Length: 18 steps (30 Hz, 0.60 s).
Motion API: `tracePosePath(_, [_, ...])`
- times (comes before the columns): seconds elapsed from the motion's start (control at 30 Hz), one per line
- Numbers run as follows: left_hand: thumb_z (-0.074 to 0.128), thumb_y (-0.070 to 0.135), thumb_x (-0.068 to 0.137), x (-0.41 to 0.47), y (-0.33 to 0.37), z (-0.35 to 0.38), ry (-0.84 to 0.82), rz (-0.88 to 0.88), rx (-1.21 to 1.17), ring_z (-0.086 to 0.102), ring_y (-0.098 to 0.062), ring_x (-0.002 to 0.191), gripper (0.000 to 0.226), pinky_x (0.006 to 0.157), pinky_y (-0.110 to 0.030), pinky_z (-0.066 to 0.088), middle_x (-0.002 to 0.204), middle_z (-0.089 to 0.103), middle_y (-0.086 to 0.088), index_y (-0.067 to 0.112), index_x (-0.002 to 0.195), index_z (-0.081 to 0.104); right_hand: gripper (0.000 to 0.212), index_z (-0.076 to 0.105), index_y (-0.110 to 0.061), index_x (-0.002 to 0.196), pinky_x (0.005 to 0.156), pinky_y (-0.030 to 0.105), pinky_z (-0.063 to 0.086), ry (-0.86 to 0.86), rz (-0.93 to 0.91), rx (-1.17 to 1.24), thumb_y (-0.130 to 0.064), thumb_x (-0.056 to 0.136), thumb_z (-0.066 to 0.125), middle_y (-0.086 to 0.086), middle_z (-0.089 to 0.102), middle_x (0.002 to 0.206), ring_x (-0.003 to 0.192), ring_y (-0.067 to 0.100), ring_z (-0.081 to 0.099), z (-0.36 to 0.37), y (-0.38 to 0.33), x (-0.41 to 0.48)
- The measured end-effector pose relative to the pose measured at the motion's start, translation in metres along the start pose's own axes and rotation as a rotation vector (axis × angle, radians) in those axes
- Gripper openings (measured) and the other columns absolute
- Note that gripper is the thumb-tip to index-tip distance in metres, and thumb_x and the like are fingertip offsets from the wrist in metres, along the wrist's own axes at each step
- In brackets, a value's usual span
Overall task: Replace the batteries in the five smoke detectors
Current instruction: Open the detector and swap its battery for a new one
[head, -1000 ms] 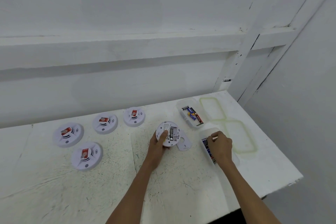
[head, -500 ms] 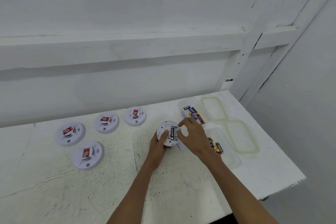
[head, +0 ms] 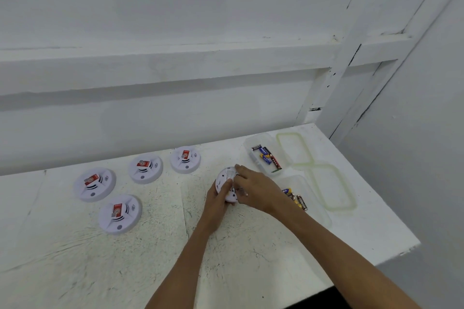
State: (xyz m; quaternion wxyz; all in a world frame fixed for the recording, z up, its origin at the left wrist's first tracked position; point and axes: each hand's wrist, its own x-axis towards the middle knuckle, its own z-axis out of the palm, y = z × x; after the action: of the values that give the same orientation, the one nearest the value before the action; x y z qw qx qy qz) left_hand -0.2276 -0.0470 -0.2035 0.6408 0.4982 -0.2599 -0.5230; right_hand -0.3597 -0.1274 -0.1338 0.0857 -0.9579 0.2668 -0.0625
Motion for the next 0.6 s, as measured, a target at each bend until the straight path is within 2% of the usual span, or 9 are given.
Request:
tracePosePath(0.1, [0.052,0.025,0.107,0.0,-0.001,-0.001,-0.006,-0.01,0.02,0.074,-0.028,0.107,0.036,0.084,-0.045,0.06,0.123,0.076,-0.008,0.018,0.142,0.059,0.051,0.064,-0.005,0.106,0.074,0.049,0.06,0.038,-0.07,-0.045,-0.04,0.085,0.034,0.032,0.055,0.135,0.125,0.042,0.056,0.006,0.0,0.0])
tracePosePath(0.17, [0.052,0.025,0.107,0.0,-0.001,-0.003,-0.003,-0.028,0.021,0.073,-0.029,0.11,0.038,0.087,-0.046,0.06,0.124,0.075,-0.008,0.016,0.143,0.058,0.052,0.063,-0.011,0.116,0.071,0.048,0.06,0.052,-0.094,-0.074,-0.041,0.087,0.033,0.028,0.058,0.132,0.119,0.042,0.058,0.005,-0.002,-0.001])
tracePosePath(0.23, [0.051,0.024,0.107,0.0,-0.001,-0.004,0.007,-0.051,-0.007,0.074,-0.028,0.11,0.035,0.086,-0.042,0.061,0.123,0.076,-0.008,0.015,0.14,0.059,0.043,0.065,-0.015,0.118,0.068,0.048,0.06,0.085,-0.118,-0.053,-0.035,0.09,0.038,0.024,0.063,0.125,0.113,0.042,0.06,0.003,-0.002,-0.002])
tracePosePath(0.3, [0.051,0.022,0.108,0.001,0.0,-0.003,0.026,-0.076,-0.029,0.073,-0.028,0.107,0.032,0.083,-0.04,0.06,0.12,0.076,-0.012,0.014,0.137,0.062,0.038,0.064,-0.016,0.12,0.075,0.049,0.061,0.099,-0.131,-0.009,-0.033,0.094,0.043,0.022,0.063,0.127,0.121,0.042,0.058,0.004,0.002,-0.005])
tracePosePath(0.37, [0.053,0.022,0.107,0.004,-0.002,-0.003,0.025,-0.089,-0.045,0.072,-0.032,0.108,0.035,0.086,-0.043,0.059,0.122,0.075,-0.016,0.01,0.139,0.061,0.037,0.064,-0.015,0.123,0.088,0.048,0.059,0.116,-0.143,0.013,-0.033,0.096,0.044,0.02,0.06,0.134,0.132,0.04,0.051,0.006,0.003,-0.011])
tracePosePath(0.47, [0.053,0.022,0.107,0.004,-0.001,-0.003,0.025,-0.116,-0.061,0.071,-0.034,0.117,0.036,0.096,-0.046,0.058,0.128,0.073,-0.016,0.01,0.14,0.06,0.033,0.064,-0.012,0.122,0.106,0.036,0.048,0.175,-0.186,0.061,-0.023,0.093,0.051,0.016,0.057,0.137,0.14,0.032,0.044,0.009,0.001,-0.018])
tracePosePath(0.53, [0.053,0.021,0.107,0.005,0.0,-0.003,0.027,-0.127,-0.073,0.071,-0.033,0.116,0.034,0.097,-0.045,0.058,0.127,0.073,-0.015,0.01,0.138,0.061,0.029,0.066,-0.01,0.119,0.107,0.03,0.048,0.209,-0.182,0.124,-0.017,0.092,0.058,0.011,0.057,0.139,0.142,0.023,0.042,0.011,0.002,-0.022])
tracePosePath(0.6, [0.052,0.021,0.108,0.005,-0.001,-0.002,0.028,-0.135,-0.087,0.072,-0.029,0.112,0.032,0.092,-0.041,0.06,0.126,0.074,-0.014,0.011,0.136,0.063,0.021,0.069,-0.01,0.115,0.101,0.03,0.052,0.25,-0.168,0.174,-0.017,0.097,0.06,0.006,0.059,0.139,0.14,0.016,0.046,0.014,0.005,-0.027])
